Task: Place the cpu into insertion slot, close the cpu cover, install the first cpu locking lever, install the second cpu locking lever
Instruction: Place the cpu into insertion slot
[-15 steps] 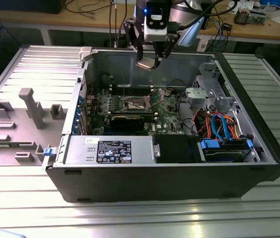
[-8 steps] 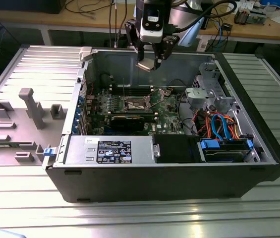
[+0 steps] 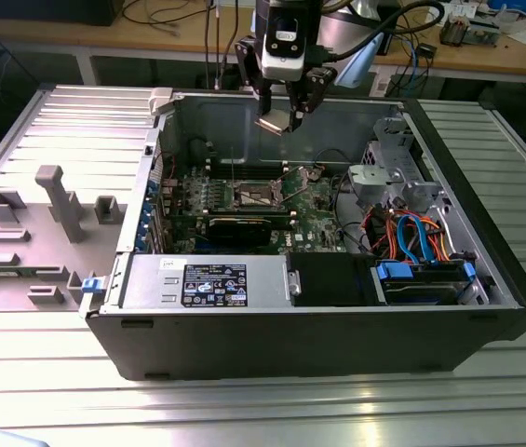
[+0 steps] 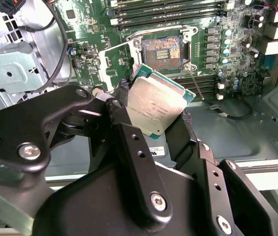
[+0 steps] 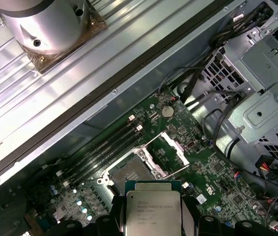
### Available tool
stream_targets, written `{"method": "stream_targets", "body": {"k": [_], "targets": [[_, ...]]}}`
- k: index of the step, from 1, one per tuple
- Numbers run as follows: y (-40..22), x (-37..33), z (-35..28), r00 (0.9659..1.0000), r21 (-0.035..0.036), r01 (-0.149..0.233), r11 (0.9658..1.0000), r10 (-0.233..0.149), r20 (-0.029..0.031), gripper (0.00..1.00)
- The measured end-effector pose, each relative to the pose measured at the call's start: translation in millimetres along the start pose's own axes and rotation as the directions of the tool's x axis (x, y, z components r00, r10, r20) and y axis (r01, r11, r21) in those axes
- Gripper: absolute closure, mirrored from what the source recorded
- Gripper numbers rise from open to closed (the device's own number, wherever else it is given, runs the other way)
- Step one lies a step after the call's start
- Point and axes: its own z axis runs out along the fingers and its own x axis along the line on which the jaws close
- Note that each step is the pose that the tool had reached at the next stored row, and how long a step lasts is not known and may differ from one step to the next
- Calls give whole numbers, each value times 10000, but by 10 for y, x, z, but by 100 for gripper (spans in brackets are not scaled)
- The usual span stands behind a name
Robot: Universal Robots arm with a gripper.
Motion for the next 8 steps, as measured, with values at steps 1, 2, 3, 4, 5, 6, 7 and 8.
{"method": "stream_targets", "body": {"k": [1,2,3,4,5,6,7,8], "targets": [[0,0,0,10000,0,-1,10000,1,0,45],[0,0,0,10000,0,-1,10000,1,0,45],[0,0,0,10000,0,-1,10000,1,0,45],[0,0,0,10000,0,-1,10000,1,0,45],[0,0,0,10000,0,-1,10000,1,0,45],[0,0,0,10000,0,-2,10000,2,0,45],[0,0,0,10000,0,-2,10000,2,0,45],[0,0,0,10000,0,-14,10000,14,1,45]]}}
